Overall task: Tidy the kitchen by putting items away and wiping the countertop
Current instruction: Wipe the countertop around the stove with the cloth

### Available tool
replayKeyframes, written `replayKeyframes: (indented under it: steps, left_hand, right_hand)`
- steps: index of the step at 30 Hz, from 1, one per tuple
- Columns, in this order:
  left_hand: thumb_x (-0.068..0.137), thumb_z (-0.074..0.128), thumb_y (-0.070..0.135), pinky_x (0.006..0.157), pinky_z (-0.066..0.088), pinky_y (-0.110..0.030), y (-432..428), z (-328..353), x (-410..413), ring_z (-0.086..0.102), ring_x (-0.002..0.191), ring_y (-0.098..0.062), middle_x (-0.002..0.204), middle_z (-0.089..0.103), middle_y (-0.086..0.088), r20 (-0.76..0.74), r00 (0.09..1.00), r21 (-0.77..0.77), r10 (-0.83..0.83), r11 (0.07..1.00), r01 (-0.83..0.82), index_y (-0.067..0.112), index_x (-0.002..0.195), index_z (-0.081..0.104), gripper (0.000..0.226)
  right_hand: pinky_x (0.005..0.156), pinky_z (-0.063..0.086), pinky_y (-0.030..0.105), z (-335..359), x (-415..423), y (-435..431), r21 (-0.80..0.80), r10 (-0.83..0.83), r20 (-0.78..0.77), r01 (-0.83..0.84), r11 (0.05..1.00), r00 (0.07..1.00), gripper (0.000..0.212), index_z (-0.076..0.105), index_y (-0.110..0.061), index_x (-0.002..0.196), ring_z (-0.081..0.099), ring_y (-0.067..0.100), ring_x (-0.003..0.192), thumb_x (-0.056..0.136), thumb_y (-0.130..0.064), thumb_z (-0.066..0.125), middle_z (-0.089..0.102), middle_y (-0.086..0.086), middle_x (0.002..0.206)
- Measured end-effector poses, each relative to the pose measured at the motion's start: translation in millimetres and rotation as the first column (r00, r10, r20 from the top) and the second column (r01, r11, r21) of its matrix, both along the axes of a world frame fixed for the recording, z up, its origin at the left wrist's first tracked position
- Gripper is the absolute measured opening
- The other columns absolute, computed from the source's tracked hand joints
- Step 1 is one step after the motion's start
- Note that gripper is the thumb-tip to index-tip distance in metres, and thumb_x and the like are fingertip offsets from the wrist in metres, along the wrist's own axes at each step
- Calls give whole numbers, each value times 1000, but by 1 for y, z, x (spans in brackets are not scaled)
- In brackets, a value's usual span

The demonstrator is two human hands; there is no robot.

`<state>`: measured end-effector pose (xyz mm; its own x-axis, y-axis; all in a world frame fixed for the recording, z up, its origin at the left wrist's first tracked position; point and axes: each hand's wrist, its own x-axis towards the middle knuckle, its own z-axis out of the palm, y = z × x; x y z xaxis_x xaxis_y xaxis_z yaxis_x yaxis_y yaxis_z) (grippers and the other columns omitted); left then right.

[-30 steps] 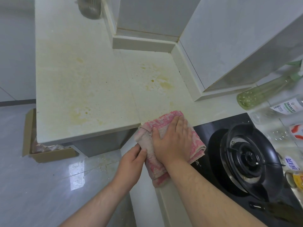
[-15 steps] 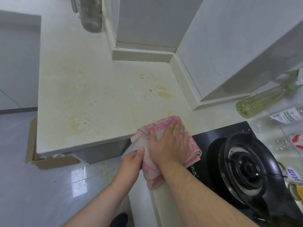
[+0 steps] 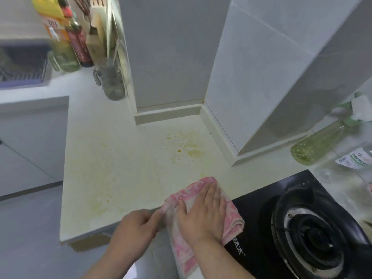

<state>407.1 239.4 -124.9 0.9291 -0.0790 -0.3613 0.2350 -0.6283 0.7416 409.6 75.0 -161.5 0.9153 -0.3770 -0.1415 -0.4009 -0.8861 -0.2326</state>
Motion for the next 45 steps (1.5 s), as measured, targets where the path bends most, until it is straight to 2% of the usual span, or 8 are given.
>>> replayKeyframes:
  steps: [4, 7, 10, 14, 25, 31, 36, 45]
  left_hand:
    - [81, 49, 56, 65, 50, -45, -11, 28, 42, 60, 63, -21, 64, 62, -9, 215, 975, -82, 57, 996, -41, 11, 64, 59, 50]
    - [90, 63, 33, 79, 53, -23, -43, 41, 69, 62, 86, 5, 93, 69, 15, 303, 953, -151, 3, 987, 45, 27, 99, 71, 14]
    - [86, 70, 38, 102, 44, -25, -82, 52, 100, 51, 119, -1, 142, 46, 13, 396, 913, -200, -100, 961, 192, 25, 144, 43, 66]
    - [78, 77, 40, 117, 12, -19, -142, 80, 148, 8, 147, -2, 159, 4, 17, 556, 796, -135, -241, 918, 373, 22, 155, 3, 108]
    - [70, 76, 56, 121, 0, -30, -238, 67, 207, -8, 150, -19, 163, -7, -9, 679, 675, -85, -289, 882, 463, 6, 153, -5, 126]
    - [65, 71, 59, 117, 9, -34, -237, 60, 215, 8, 149, -31, 161, 8, -21, 726, 632, -87, -272, 875, 476, 1, 153, 8, 122]
    - [63, 66, 65, 112, 18, -38, -241, 48, 220, 19, 145, -37, 156, 20, -29, 788, 575, -89, -221, 882, 462, 0, 149, 15, 119]
    - [60, 66, 66, 111, 21, -45, -242, 47, 222, 24, 143, -39, 154, 23, -29, 803, 563, -113, -196, 877, 467, -4, 148, 22, 120]
  right_hand:
    - [120, -6, 42, 0, 0, 1, 11, 7, 4, -7, 1000, 1000, 100, -4, 3, 148, 2, 30, 153, 86, -69, 28, 2, 20, 163]
    - [114, 20, 48, -2, 3, -1, -1, -21, 12, 21, 1000, 1000, 101, 43, 10, 139, 44, 36, 138, 74, -67, 49, 45, 27, 147]
    - [111, 23, 49, -7, 4, -2, 4, -22, -11, 22, 1000, 1000, 98, 53, 10, 133, 47, 36, 136, 71, -66, 49, 51, 26, 142]
    - [110, 24, 48, -6, 9, -1, 22, -31, -80, 33, 999, 996, 99, 56, 8, 132, 44, 34, 137, 67, -66, 49, 53, 24, 141]
    - [107, 25, 41, -5, 18, 2, 16, -136, -134, 140, 990, 982, 101, 59, -1, 133, 52, 26, 133, 61, -72, 51, 54, 16, 143]
    - [110, 20, 39, -3, 20, 4, 11, -173, -145, 176, 984, 974, 101, 51, -2, 141, 46, 24, 138, 68, -71, 51, 48, 15, 149]
    - [116, -21, 33, 6, 34, -1, 41, -189, -113, 195, 980, 975, 98, -16, -8, 154, -21, 19, 150, 89, -69, 25, -22, 10, 163]
    - [122, -11, 41, 3, 80, -34, 53, -264, -147, 274, 960, 953, 97, -15, -10, 155, -23, 19, 150, 89, -68, 25, -23, 5, 163]
